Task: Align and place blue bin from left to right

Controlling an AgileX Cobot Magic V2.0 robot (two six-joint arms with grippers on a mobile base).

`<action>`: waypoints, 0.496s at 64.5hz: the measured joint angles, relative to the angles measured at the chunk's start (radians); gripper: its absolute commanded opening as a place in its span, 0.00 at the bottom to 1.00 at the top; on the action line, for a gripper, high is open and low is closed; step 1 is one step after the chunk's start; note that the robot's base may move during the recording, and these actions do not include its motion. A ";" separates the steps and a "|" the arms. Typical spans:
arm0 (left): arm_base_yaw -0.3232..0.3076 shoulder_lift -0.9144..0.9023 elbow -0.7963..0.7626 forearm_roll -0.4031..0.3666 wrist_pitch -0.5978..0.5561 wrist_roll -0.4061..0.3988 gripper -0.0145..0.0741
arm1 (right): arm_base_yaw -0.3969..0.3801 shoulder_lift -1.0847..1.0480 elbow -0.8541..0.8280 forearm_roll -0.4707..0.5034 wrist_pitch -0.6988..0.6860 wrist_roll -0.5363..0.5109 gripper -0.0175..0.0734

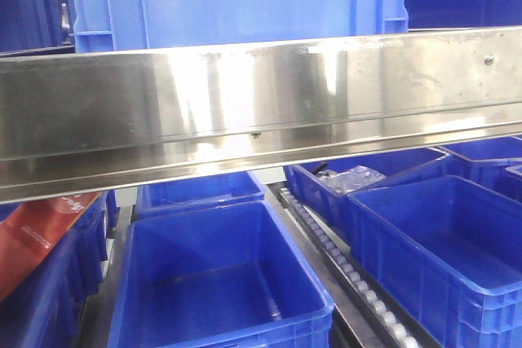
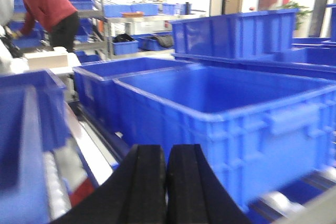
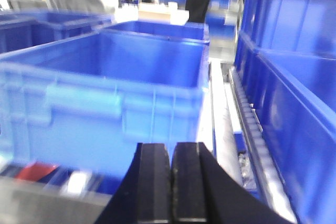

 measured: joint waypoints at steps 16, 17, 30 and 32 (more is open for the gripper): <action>0.000 -0.188 0.146 -0.043 0.000 0.000 0.17 | 0.001 -0.276 0.211 0.000 -0.001 0.000 0.10; 0.000 -0.194 0.150 -0.043 0.000 0.000 0.17 | 0.001 -0.285 0.223 0.000 -0.001 0.000 0.10; 0.000 -0.227 0.162 -0.043 -0.009 0.000 0.17 | 0.001 -0.352 0.279 0.000 -0.001 0.000 0.10; 0.000 -0.227 0.164 -0.043 -0.009 0.000 0.17 | 0.001 -0.352 0.279 0.000 -0.001 0.000 0.10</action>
